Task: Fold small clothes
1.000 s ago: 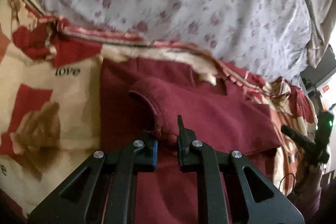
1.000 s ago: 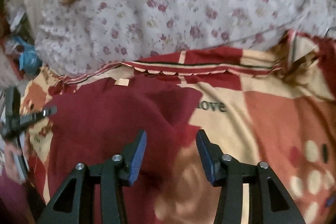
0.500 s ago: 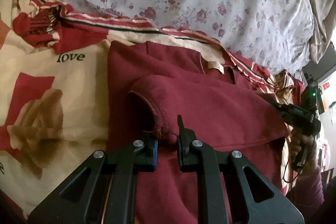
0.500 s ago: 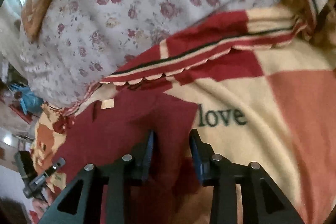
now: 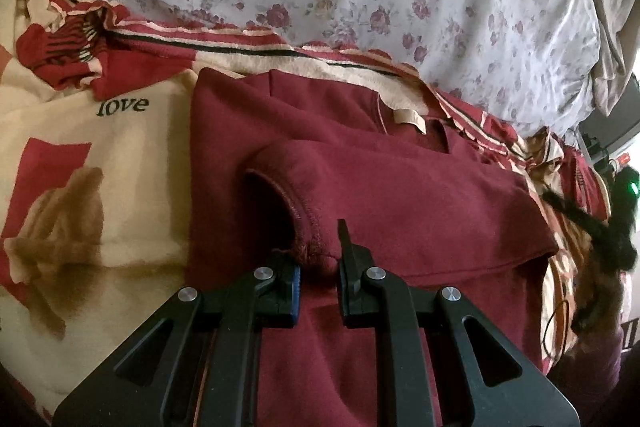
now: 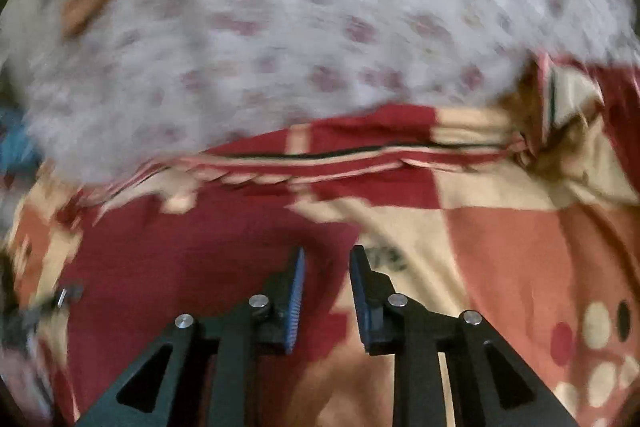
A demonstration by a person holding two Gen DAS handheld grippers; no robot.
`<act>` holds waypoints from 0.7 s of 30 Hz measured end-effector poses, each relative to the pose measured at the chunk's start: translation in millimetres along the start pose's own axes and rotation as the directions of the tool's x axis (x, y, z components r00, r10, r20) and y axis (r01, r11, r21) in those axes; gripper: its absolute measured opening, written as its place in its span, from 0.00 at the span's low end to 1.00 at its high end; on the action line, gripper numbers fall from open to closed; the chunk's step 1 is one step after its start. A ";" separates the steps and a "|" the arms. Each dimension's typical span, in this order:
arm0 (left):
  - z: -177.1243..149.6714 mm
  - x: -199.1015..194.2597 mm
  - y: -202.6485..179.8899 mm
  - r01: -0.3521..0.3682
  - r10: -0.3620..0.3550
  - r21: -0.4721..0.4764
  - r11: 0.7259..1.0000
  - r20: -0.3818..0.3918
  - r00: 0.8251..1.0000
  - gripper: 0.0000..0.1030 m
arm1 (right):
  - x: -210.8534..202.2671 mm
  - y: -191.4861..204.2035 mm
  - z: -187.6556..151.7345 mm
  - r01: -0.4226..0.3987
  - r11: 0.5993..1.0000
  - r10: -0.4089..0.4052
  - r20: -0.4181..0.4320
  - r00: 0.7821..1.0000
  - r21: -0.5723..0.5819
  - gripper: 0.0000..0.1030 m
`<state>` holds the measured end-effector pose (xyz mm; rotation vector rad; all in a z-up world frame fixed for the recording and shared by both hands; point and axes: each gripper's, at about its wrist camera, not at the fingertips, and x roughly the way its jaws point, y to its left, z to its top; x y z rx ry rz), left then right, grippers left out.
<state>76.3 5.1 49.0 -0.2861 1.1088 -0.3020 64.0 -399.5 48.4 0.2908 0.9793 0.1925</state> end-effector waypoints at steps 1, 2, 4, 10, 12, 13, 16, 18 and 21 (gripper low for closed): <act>-0.6 1.2 0.8 -0.001 0.001 -0.002 1.000 -0.001 1.000 0.12 | -5.6 9.4 -9.2 -0.028 0.998 0.027 -0.027 0.999 -0.054 0.21; -1.4 2.5 1.6 -0.004 0.004 -0.004 1.000 -0.002 1.000 0.12 | -5.2 17.7 -19.3 -0.040 0.994 0.033 -0.070 0.997 -0.098 0.21; -3.4 4.1 3.6 0.000 0.000 -0.017 1.000 -0.006 1.000 0.12 | 5.1 21.1 -41.9 0.020 0.987 -0.047 -0.167 0.985 -0.162 0.21; -7.5 -15.4 1.4 -0.019 0.019 -0.004 1.000 0.015 1.000 0.21 | -34.5 -2.4 -48.1 0.009 0.996 -0.019 -0.100 0.995 -0.094 0.25; -9.1 -22.7 2.6 -0.016 0.016 -0.015 1.000 0.029 0.999 0.27 | -39.9 -3.8 -37.7 0.007 0.998 -0.010 -0.053 0.999 -0.055 0.49; -10.6 -25.3 3.1 -0.009 0.010 -0.023 1.000 0.033 0.999 0.30 | -36.5 -2.7 -33.5 0.008 0.999 -0.010 -0.041 0.999 -0.033 0.53; -16.7 -25.2 3.5 -0.021 0.022 -0.033 0.999 0.029 0.999 0.33 | 3.1 6.2 -21.1 -0.029 0.999 0.030 -0.098 0.995 0.016 0.53; -21.2 -20.7 4.7 -0.039 0.040 -0.044 0.998 0.010 0.999 0.33 | 34.2 10.8 -21.9 0.103 0.994 -0.108 -0.158 0.982 -0.035 0.40; -30.9 -27.6 5.3 -0.037 0.037 -0.049 0.998 0.004 0.999 0.33 | 24.1 13.2 -22.0 0.146 0.989 -0.149 -0.117 0.982 -0.033 0.40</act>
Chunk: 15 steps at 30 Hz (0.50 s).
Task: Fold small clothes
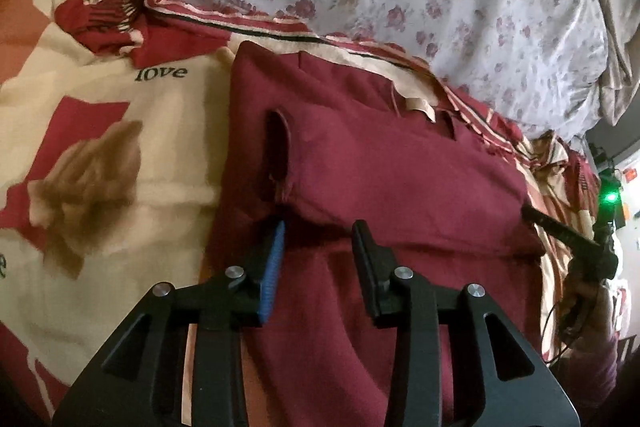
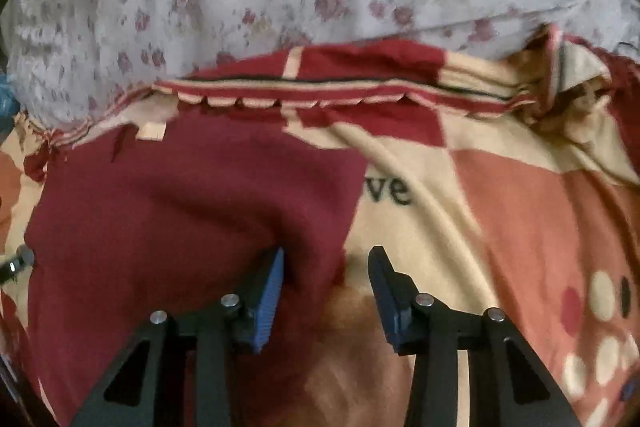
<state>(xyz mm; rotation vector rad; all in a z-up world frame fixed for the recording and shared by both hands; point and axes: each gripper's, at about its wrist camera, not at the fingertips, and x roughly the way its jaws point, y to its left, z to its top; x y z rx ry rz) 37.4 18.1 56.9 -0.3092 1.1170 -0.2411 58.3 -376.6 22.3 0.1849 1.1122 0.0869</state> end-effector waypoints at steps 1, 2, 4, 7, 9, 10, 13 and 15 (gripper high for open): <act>-2.5 -3.5 -0.3 -0.002 0.002 0.005 1.000 -0.003 1.000 0.33 | -13.3 0.1 -2.5 0.010 1.000 -0.009 0.025 1.000 -0.008 0.40; -6.8 -8.4 -0.9 -0.007 0.007 0.012 1.000 -0.010 1.000 0.33 | -24.0 -0.1 -6.2 -0.007 1.000 0.007 0.034 0.999 -0.021 0.40; -17.1 -19.1 -2.2 0.006 -0.006 0.021 1.000 -0.015 1.000 0.33 | -44.7 -1.7 -18.9 -0.118 0.992 0.118 -0.003 0.993 -0.055 0.42; -38.4 -37.8 -4.4 0.040 -0.039 0.023 0.999 -0.012 0.999 0.47 | -63.5 -1.1 -46.1 -0.231 0.970 0.227 -0.066 0.972 -0.072 0.44; -54.6 -48.5 -4.2 0.064 -0.064 0.004 0.998 0.002 0.998 0.53 | -67.9 3.3 -69.0 -0.273 0.958 0.265 -0.095 0.959 -0.083 0.44; -60.7 -51.3 -4.8 0.074 -0.074 -0.003 0.997 -0.003 0.997 0.53 | -65.0 5.7 -76.5 -0.282 0.956 0.273 -0.101 0.957 -0.083 0.44; -73.0 -56.3 -5.1 0.071 -0.071 -0.009 0.997 -0.012 0.997 0.53 | -46.8 21.9 -96.7 -0.317 0.945 0.308 -0.110 0.945 -0.076 0.39; -81.3 -62.6 -3.8 0.055 -0.055 -0.024 0.998 -0.019 0.998 0.53 | -49.2 40.3 -103.9 -0.211 0.958 0.204 -0.057 0.977 -0.193 0.07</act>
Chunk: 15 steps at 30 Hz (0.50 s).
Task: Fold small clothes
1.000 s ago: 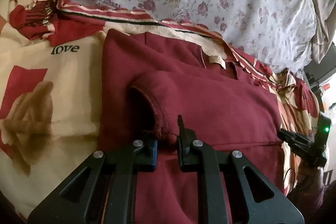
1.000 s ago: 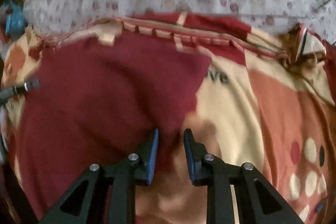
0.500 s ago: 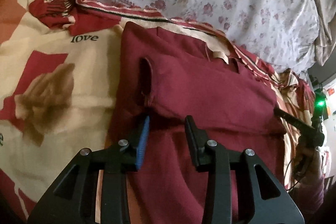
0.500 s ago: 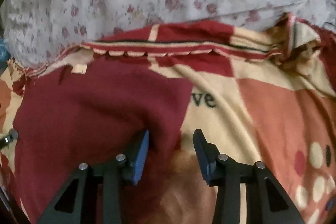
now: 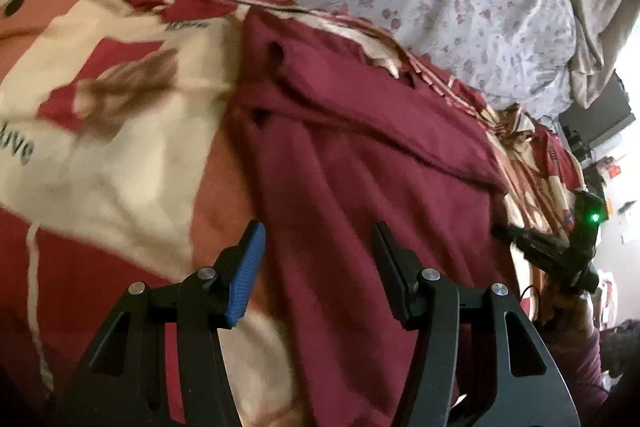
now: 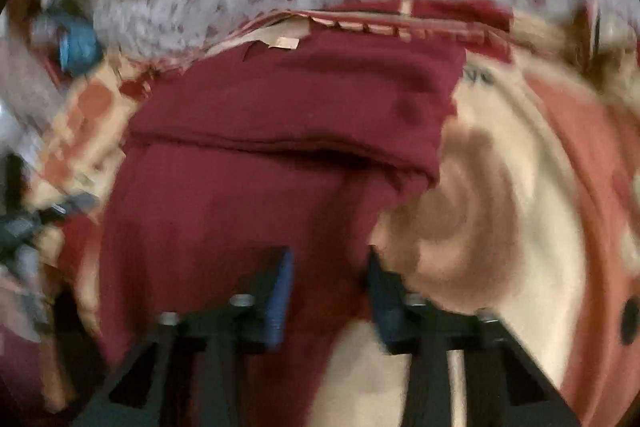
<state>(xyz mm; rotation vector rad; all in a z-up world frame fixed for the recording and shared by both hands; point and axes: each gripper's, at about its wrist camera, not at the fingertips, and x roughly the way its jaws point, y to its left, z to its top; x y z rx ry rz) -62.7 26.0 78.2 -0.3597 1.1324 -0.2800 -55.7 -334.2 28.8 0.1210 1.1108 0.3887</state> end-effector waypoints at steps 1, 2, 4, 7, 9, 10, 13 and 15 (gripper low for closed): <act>-4.0 -4.4 0.3 0.006 -0.006 -0.002 1.000 -0.001 1.000 0.53 | -2.1 4.4 0.0 0.052 0.997 -0.051 0.016 0.999 -0.049 0.07; -9.2 -10.6 -1.0 0.013 -0.013 0.003 1.000 0.004 1.000 0.53 | -9.4 0.1 -0.9 0.042 0.999 -0.041 0.016 0.999 -0.033 0.07; -19.7 -20.2 -5.3 0.015 -0.016 0.022 1.000 0.024 1.000 0.53 | -24.4 -13.8 -0.3 0.074 0.997 -0.074 0.048 0.996 0.002 0.06; -36.2 -20.4 -14.2 0.034 -0.034 0.041 0.999 0.005 0.999 0.53 | -32.0 -33.9 1.6 0.156 0.985 -0.161 0.070 0.984 0.073 0.00; -46.9 -17.2 -18.4 0.045 -0.044 0.042 0.998 -0.023 0.999 0.53 | -40.1 -38.0 -2.2 0.046 0.994 -0.053 0.072 0.996 0.102 0.00; -53.2 -16.8 -19.7 0.052 -0.051 0.043 0.998 -0.033 0.998 0.53 | -51.2 -33.1 -7.3 -0.007 0.996 -0.001 0.081 0.997 0.090 0.00; -70.1 -17.1 -22.8 0.058 -0.054 0.054 0.997 -0.059 0.997 0.53 | -77.3 -12.8 -25.8 -0.092 0.996 0.092 0.055 0.994 -0.002 0.09; -82.6 -16.3 -23.7 0.062 -0.057 0.052 0.997 -0.084 0.995 0.53 | -88.1 1.7 -46.5 -0.128 0.991 0.129 0.012 0.992 -0.038 0.56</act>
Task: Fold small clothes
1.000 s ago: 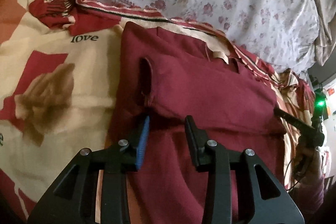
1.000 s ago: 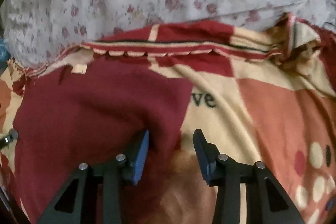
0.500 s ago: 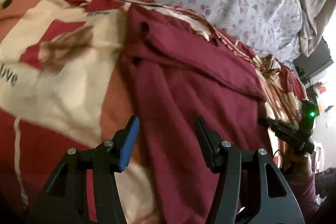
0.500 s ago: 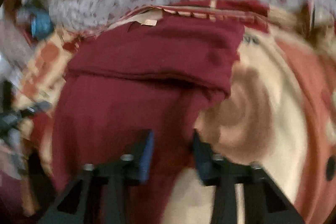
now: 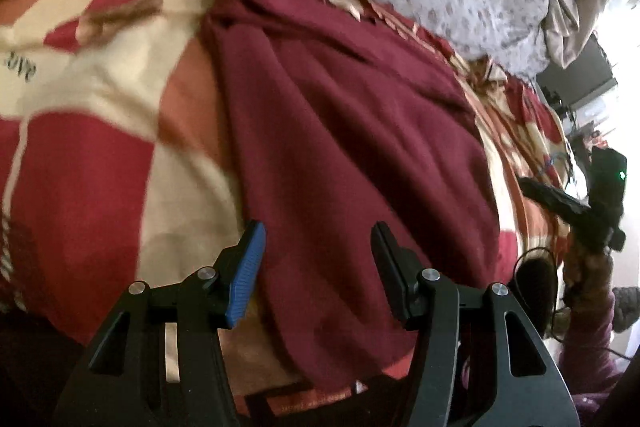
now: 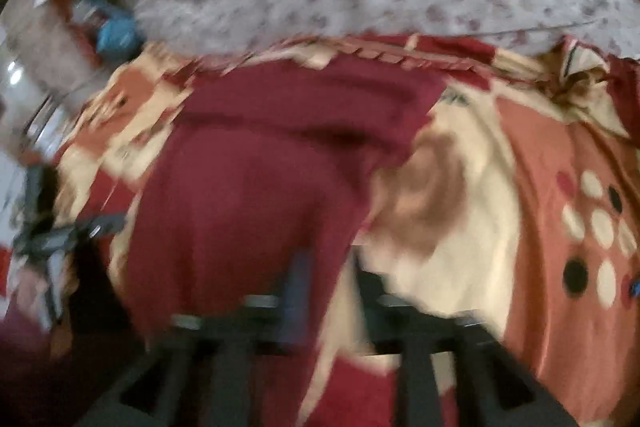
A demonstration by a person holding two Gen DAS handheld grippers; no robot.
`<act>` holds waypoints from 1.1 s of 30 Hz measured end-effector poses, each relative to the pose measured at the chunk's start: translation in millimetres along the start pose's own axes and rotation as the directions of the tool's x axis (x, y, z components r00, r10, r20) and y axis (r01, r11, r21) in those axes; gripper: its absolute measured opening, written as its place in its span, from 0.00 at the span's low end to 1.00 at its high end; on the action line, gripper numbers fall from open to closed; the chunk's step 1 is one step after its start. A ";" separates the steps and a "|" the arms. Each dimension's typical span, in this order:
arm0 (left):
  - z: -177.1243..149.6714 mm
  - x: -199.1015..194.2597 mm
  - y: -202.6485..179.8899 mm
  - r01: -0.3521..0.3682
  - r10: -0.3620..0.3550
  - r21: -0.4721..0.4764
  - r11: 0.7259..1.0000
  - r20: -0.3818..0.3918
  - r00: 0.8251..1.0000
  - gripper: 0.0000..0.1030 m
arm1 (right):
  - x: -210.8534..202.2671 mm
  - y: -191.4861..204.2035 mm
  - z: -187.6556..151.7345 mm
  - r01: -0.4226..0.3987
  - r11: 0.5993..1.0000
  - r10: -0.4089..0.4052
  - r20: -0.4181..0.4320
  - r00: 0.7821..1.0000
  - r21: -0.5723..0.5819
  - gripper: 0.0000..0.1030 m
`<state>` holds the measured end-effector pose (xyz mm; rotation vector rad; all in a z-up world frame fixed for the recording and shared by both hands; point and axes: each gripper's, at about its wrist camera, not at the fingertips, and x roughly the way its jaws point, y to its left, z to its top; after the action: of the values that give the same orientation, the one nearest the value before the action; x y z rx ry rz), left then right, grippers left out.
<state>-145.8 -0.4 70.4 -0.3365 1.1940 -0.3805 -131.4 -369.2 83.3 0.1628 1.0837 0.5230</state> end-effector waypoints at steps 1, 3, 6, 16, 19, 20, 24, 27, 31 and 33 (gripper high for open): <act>-7.3 1.6 -1.1 -0.003 0.003 -0.002 1.000 -0.016 1.000 0.53 | -2.8 6.6 -13.2 -0.015 1.000 0.014 -0.026 1.000 -0.012 0.60; -20.4 4.0 -4.3 -0.007 0.007 0.004 1.000 -0.039 0.999 0.53 | -2.8 14.8 -33.4 -0.040 0.999 0.038 -0.066 0.997 -0.030 0.60; -40.3 5.8 -9.3 -0.032 0.033 0.017 0.999 -0.070 0.997 0.53 | 4.4 16.8 -62.3 -0.057 0.998 0.054 -0.120 0.991 -0.022 0.60; -64.4 22.6 -10.6 -0.052 0.051 -0.005 0.999 -0.145 0.988 0.53 | 23.2 1.7 -99.1 -0.100 0.992 0.113 -0.196 0.974 0.078 0.60; -66.9 21.0 -14.1 -0.035 0.036 0.013 0.999 -0.159 0.987 0.53 | 24.1 5.1 -101.5 -0.106 0.992 0.119 -0.207 0.971 0.075 0.60; -65.9 21.9 -14.6 -0.026 0.028 0.014 1.000 -0.166 0.986 0.53 | 23.3 5.4 -102.0 -0.112 0.991 0.125 -0.207 0.970 0.073 0.60; -60.3 26.5 -21.9 -0.011 0.013 0.014 1.000 -0.159 0.987 0.32 | 29.6 7.1 -105.8 -0.137 0.988 0.150 -0.217 0.964 0.076 0.60; -59.2 26.5 -22.7 -0.006 0.012 0.042 0.999 -0.145 0.989 0.13 | 31.7 7.0 -107.3 -0.135 0.987 0.150 -0.217 0.965 0.082 0.60; -59.6 7.1 -4.6 0.011 -0.009 0.017 1.000 -0.136 0.991 0.09 | 25.7 4.5 -109.0 -0.123 0.989 0.137 -0.217 0.966 0.077 0.60; -60.9 -7.2 3.4 -0.012 0.013 0.012 1.000 -0.110 0.994 0.09 | 23.2 7.1 -111.5 -0.128 0.990 0.139 -0.225 0.964 0.065 0.60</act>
<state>-205.0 2.7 54.5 -0.3014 1.3006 -0.3987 -222.8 -365.7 15.1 0.2242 1.3180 0.6481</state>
